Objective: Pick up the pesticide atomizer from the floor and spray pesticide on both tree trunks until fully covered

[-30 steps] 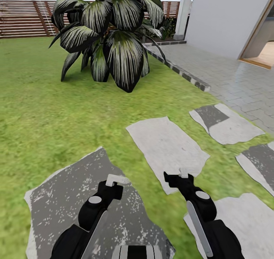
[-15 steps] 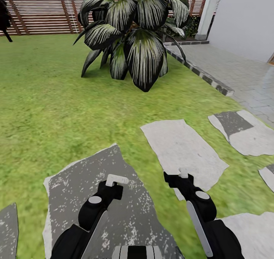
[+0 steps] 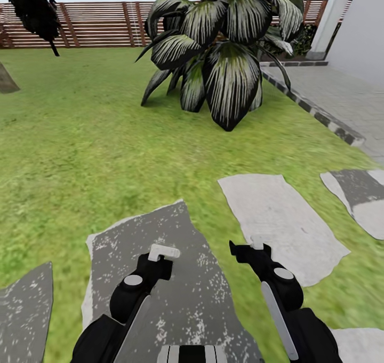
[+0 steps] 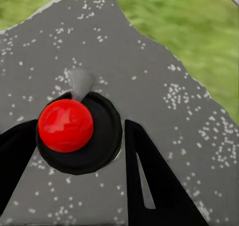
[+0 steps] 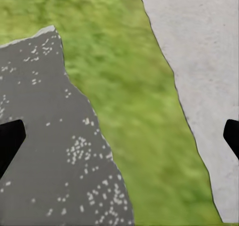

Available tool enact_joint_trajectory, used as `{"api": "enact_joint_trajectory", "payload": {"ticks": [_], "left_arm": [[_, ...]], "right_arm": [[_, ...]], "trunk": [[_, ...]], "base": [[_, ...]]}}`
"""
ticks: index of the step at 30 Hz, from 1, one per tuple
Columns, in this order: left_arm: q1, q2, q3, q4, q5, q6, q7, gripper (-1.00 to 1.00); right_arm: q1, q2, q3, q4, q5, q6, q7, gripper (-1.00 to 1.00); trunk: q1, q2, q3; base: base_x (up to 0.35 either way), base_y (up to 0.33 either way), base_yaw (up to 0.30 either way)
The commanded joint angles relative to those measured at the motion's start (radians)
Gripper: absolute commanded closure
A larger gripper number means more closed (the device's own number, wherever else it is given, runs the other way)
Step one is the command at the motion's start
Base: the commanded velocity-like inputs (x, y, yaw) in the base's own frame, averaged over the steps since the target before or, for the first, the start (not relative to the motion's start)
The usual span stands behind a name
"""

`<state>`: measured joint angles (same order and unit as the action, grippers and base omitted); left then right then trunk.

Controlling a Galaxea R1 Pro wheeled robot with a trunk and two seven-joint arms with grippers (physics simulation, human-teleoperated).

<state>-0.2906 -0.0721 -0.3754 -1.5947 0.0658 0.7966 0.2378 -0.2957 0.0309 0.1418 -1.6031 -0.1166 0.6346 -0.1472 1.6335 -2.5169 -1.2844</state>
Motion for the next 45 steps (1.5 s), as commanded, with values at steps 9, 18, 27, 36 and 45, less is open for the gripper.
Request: {"api": "enact_joint_trajectory", "payload": {"ticks": [9, 18, 27, 36, 45], "left_arm": [[-0.001, 0.000, -0.002, -0.001, 0.006, 0.004, 0.008, 1.00], [-0.001, 0.000, -0.002, -0.001, 0.006, 0.004, 0.008, 1.00], [-0.001, 0.000, -0.002, -0.001, 0.006, 0.004, 0.008, 1.00], [-0.001, 0.000, -0.002, -0.001, 0.006, 0.004, 0.008, 1.00], [-0.001, 0.000, -0.012, -0.001, 0.006, 0.003, 0.008, 1.00]], "right_arm": [[0.000, 0.000, 0.001, -0.001, -0.011, 0.004, -0.009, -1.00], [0.000, 0.000, 0.012, -0.001, -0.011, 0.004, -0.009, -1.00], [0.000, 0.000, 0.013, -0.001, -0.011, 0.004, -0.009, -1.00], [0.000, 0.000, 0.013, -0.001, -0.011, 0.004, -0.009, -1.00], [0.000, 0.000, 0.013, -0.001, -0.011, 0.004, -0.009, -1.00]], "trunk": [[0.000, 0.000, 0.003], [0.000, 0.000, 0.007], [0.000, 0.000, 0.012], [0.000, 0.000, 0.016], [0.000, 0.000, 0.020]], "base": [[0.000, 0.000, 0.288], [0.000, 0.000, 0.288], [0.000, 0.000, 0.288], [0.000, 0.000, 0.288], [0.000, 0.000, 0.287]]}}
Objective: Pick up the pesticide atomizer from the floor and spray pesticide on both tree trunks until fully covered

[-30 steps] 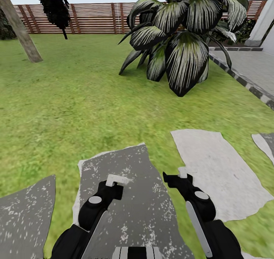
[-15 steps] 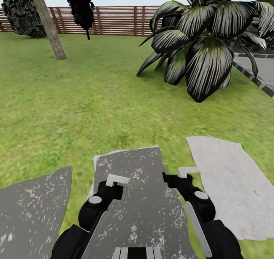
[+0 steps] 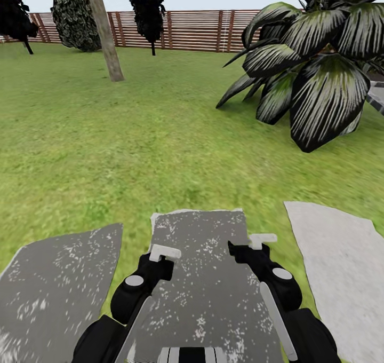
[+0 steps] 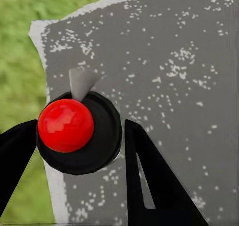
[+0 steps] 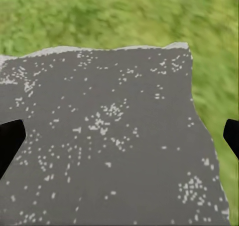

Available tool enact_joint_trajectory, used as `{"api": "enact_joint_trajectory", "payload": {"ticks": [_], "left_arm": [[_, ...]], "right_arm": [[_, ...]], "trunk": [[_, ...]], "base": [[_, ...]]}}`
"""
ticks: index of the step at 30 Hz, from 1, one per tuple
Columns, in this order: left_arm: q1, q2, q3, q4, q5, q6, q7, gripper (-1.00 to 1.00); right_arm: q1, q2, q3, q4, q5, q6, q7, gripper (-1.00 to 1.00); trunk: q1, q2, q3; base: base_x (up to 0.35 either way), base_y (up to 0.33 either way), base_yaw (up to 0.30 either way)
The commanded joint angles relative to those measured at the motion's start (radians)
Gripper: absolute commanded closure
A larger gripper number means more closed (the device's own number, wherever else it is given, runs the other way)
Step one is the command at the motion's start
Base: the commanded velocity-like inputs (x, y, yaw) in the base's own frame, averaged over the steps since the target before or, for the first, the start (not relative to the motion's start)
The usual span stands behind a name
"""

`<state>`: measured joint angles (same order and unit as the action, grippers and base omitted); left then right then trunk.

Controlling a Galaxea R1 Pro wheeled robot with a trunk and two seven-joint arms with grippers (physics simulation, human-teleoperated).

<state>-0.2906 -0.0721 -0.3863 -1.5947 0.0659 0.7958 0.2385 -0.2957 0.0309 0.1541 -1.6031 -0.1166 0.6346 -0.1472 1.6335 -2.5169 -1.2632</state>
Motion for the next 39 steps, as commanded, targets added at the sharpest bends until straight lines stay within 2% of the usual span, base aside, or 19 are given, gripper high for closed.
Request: {"api": "enact_joint_trajectory", "payload": {"ticks": [1, 28, 39], "left_arm": [[-0.001, 0.000, -0.003, -0.001, 0.006, 0.004, 0.008, 1.00], [-0.001, 0.000, -0.009, -0.001, 0.006, 0.005, 0.008, 1.00], [-0.001, 0.000, -0.009, -0.001, 0.006, 0.005, 0.008, 1.00]], "right_arm": [[0.000, 0.000, 0.001, -0.001, -0.011, 0.004, -0.009, -1.00], [0.000, 0.000, 0.000, -0.001, -0.010, 0.004, -0.009, -1.00], [0.000, -0.001, -0.001, -0.001, -0.010, 0.005, -0.009, -1.00]], "trunk": [[0.000, 0.000, 0.000], [0.000, 0.000, 0.027], [0.000, 0.000, 0.037]], "base": [[0.000, 0.000, 0.287], [0.000, 0.000, 0.244], [0.000, 0.000, 0.089]]}}
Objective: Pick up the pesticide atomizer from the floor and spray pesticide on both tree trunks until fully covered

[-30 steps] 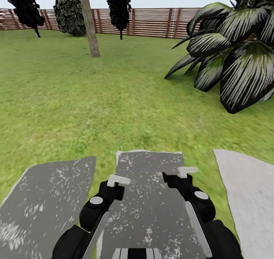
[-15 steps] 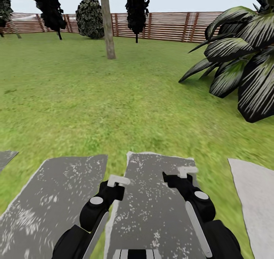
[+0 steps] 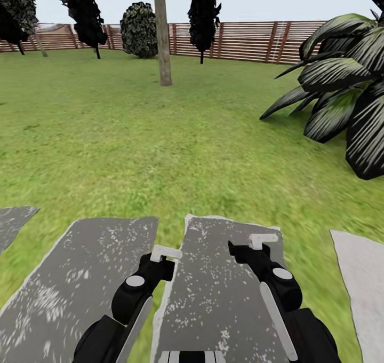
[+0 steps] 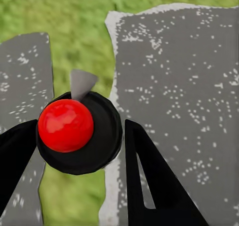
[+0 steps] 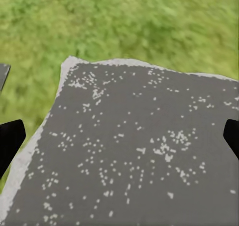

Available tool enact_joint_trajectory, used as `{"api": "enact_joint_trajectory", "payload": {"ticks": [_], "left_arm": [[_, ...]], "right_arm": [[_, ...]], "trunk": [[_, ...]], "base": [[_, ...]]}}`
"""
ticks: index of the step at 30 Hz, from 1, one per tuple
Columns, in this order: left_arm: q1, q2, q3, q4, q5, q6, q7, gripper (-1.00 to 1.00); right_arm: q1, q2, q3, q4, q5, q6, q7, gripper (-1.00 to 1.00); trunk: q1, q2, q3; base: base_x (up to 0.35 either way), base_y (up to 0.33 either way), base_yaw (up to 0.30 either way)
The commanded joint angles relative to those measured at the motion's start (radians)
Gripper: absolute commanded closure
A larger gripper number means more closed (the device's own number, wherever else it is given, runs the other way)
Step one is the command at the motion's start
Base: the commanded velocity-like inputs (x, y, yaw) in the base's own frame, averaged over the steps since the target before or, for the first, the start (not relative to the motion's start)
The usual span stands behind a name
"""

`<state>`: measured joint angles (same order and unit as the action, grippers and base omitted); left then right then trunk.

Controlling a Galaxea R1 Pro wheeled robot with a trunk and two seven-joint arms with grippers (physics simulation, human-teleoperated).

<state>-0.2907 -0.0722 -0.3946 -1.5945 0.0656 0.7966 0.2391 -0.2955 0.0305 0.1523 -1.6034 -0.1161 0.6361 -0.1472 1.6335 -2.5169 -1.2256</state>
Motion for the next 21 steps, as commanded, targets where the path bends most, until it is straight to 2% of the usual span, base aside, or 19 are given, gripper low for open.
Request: {"api": "enact_joint_trajectory", "payload": {"ticks": [1, 21], "left_arm": [[-0.001, 0.000, -0.001, -0.001, 0.007, 0.004, 0.008, 1.00], [-0.001, 0.000, -0.001, -0.001, 0.007, 0.004, 0.008, 1.00]], "right_arm": [[-0.001, 0.000, 0.001, -0.001, -0.011, 0.004, -0.009, -1.00], [-0.001, 0.000, 0.001, -0.001, -0.011, 0.003, -0.009, -1.00]], "trunk": [[0.000, 0.000, 0.001], [0.000, 0.000, 0.032]], "base": [[0.000, 0.000, 0.068], [0.000, 0.000, 0.076]]}}
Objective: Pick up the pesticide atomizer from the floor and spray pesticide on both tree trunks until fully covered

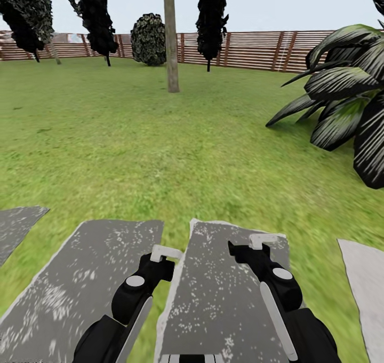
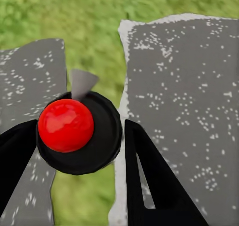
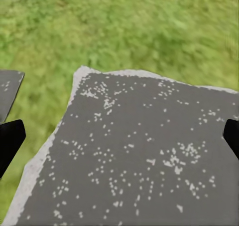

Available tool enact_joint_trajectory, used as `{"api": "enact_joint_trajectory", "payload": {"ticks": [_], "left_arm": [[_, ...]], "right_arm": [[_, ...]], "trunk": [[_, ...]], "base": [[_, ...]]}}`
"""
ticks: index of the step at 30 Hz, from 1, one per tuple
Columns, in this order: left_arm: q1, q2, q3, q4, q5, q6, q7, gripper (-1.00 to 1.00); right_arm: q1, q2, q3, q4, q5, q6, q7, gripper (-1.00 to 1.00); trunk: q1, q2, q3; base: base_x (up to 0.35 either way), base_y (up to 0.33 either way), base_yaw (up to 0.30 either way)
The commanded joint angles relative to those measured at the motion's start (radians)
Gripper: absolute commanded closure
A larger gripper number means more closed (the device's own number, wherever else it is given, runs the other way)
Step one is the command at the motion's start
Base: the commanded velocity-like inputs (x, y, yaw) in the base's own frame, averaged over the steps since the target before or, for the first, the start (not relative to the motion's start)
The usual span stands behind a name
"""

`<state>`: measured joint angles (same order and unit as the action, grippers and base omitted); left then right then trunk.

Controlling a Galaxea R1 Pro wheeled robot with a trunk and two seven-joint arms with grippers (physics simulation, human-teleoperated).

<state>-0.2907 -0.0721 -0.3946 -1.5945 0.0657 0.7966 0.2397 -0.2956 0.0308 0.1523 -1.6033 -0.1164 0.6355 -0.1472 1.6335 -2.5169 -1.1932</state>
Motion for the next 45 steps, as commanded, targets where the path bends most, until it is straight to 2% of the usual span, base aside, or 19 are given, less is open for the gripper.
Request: {"api": "enact_joint_trajectory", "payload": {"ticks": [1, 11, 33, 45], "left_arm": [[-0.001, 0.000, -0.001, -0.001, 0.006, 0.004, 0.008, 1.00], [-0.001, 0.000, -0.001, -0.001, 0.006, 0.004, 0.008, 1.00], [-0.001, 0.000, -0.001, -0.001, 0.006, 0.004, 0.008, 1.00], [-0.001, 0.000, -0.001, -0.001, 0.006, 0.004, 0.009, 1.00]], "right_arm": [[-0.001, 0.000, 0.001, -0.001, -0.010, 0.004, -0.009, -1.00], [-0.001, -0.001, 0.000, -0.001, -0.010, 0.004, -0.009, -1.00], [-0.001, 0.000, -0.007, -0.001, -0.009, 0.000, -0.009, -1.00], [-0.001, 0.000, -0.007, -0.001, -0.009, -0.003, -0.009, -1.00]], "trunk": [[0.000, 0.000, 0.001], [0.000, 0.000, 0.014], [0.000, 0.000, 0.016], [0.000, 0.000, 0.027]], "base": [[0.000, 0.000, 0.117], [0.000, 0.000, 0.184], [0.000, 0.000, 0.048], [0.000, 0.000, 0.180]]}}
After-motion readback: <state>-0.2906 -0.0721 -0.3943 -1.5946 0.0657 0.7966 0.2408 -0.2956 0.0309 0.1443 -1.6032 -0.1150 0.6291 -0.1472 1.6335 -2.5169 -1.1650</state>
